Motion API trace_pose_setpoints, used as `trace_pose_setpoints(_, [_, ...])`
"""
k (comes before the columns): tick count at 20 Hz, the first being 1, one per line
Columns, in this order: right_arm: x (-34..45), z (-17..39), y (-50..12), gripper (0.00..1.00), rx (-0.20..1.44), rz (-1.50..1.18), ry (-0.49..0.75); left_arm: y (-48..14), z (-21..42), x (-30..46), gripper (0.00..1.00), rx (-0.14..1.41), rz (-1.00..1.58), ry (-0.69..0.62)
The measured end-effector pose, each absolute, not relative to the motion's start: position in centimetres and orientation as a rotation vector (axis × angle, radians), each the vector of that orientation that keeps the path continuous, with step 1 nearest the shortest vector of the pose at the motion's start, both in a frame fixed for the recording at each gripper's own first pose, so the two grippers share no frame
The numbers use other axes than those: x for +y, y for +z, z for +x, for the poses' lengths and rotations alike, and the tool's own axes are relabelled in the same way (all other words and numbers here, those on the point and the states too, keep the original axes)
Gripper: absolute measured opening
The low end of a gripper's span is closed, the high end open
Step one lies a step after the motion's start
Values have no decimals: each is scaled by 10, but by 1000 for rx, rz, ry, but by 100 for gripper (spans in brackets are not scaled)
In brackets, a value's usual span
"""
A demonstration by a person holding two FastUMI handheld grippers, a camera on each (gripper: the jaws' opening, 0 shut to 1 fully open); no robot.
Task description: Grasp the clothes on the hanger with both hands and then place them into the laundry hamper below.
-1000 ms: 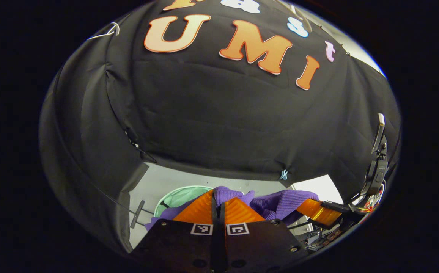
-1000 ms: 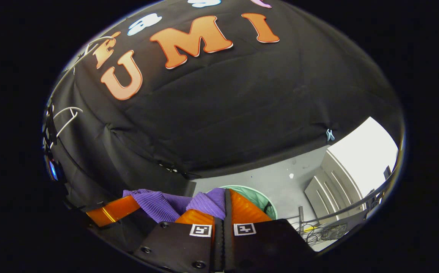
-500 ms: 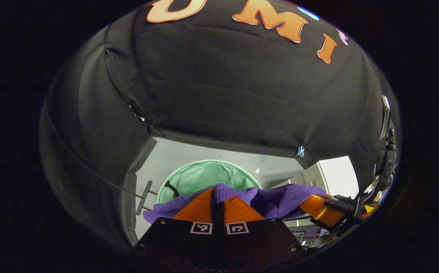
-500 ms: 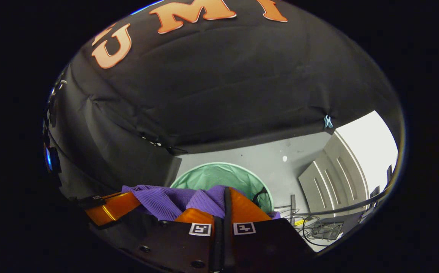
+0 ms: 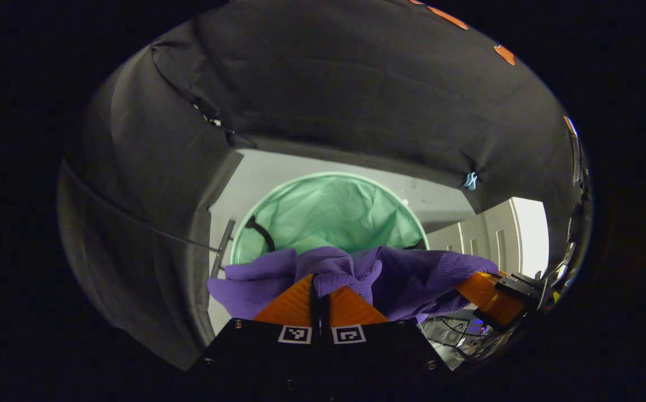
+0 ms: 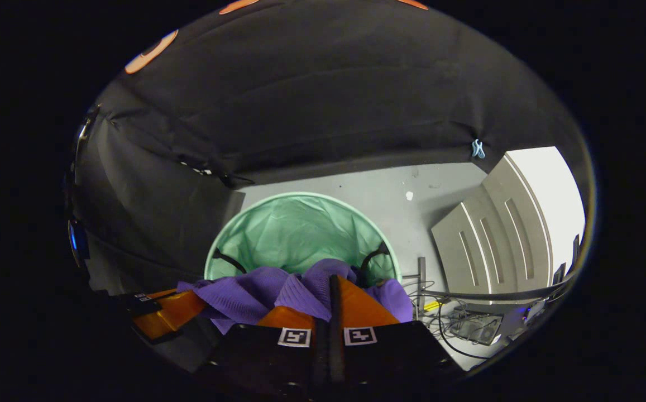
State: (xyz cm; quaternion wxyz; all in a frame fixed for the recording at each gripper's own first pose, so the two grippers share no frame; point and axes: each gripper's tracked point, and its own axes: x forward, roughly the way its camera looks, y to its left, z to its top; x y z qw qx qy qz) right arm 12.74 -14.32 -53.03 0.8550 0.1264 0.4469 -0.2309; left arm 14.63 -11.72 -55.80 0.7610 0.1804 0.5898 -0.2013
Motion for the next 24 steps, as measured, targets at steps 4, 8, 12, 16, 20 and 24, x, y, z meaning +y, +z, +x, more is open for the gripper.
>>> trace_pose_setpoints(4, [-140,117,-528,29,963,276,-488,-552,140,-104,10,1314,406,-422])
trace_pose_setpoints(8, [-133,112,-503,68,929,280,-484,-529,132,-94,60,1313,402,-405])
trace_pose_setpoints(12, [-126,107,-455,95,862,230,-490,-494,133,-85,96,1240,400,-395])
trace_pose_setpoints(16, [-104,95,-396,90,758,206,-489,-439,133,-85,98,1157,349,-419])
trace_pose_setpoints(20, [-91,72,-333,98,649,156,-497,-379,133,-77,98,1031,329,-440])
trace_pose_setpoints(24, [-67,42,-262,99,537,61,-488,-306,121,-72,98,888,281,-474])
